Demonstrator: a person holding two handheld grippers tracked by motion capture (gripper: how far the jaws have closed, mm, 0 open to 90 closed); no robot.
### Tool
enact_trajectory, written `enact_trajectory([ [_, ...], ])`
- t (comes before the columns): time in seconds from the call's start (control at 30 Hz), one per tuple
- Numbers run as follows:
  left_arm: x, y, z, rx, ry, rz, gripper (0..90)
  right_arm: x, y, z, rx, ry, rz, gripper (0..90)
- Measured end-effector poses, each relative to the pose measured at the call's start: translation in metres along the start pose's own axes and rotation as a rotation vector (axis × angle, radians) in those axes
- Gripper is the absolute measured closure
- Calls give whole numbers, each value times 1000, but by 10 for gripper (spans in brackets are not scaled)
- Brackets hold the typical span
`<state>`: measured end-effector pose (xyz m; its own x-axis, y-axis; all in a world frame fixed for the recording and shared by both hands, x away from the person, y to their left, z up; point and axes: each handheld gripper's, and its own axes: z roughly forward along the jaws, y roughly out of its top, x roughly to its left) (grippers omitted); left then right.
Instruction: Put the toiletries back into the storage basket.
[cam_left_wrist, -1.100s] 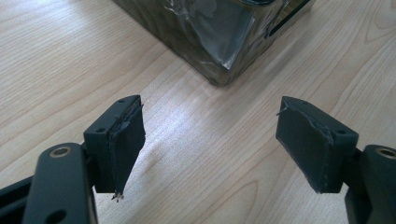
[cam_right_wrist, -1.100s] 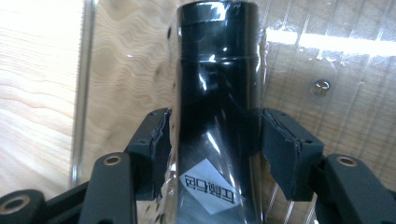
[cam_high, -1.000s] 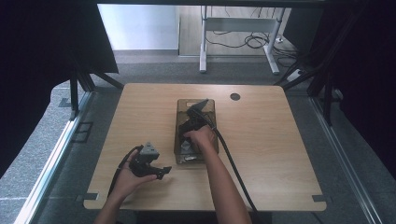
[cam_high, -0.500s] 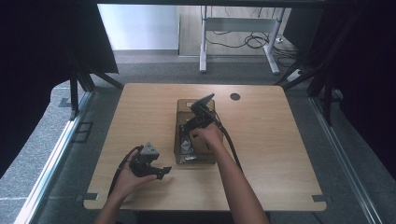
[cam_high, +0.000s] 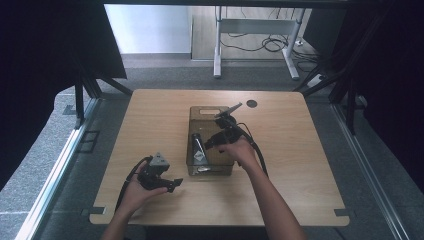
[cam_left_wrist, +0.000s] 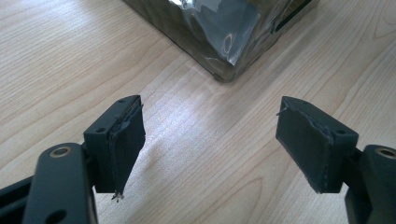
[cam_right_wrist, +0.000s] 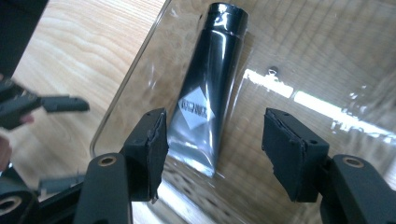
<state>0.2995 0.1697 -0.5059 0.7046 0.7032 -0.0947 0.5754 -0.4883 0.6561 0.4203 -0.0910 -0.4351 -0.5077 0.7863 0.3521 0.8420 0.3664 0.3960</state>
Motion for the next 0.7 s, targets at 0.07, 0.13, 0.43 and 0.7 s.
enact_trajectory([
  [0.07,0,0,0,4,2,-1,241,-4,-8,-8,-23,-1,-22,414],
  [0.13,0,-1,1,3,3,-2,241,-10,-16,-15,-40,1,-30,417],
  [0.43,-1,-2,3,9,12,-6,241,-39,-61,-49,-138,0,-106,430],
  [0.7,1,-3,3,16,24,-14,241,-70,-110,-69,-257,-19,-118,433],
])
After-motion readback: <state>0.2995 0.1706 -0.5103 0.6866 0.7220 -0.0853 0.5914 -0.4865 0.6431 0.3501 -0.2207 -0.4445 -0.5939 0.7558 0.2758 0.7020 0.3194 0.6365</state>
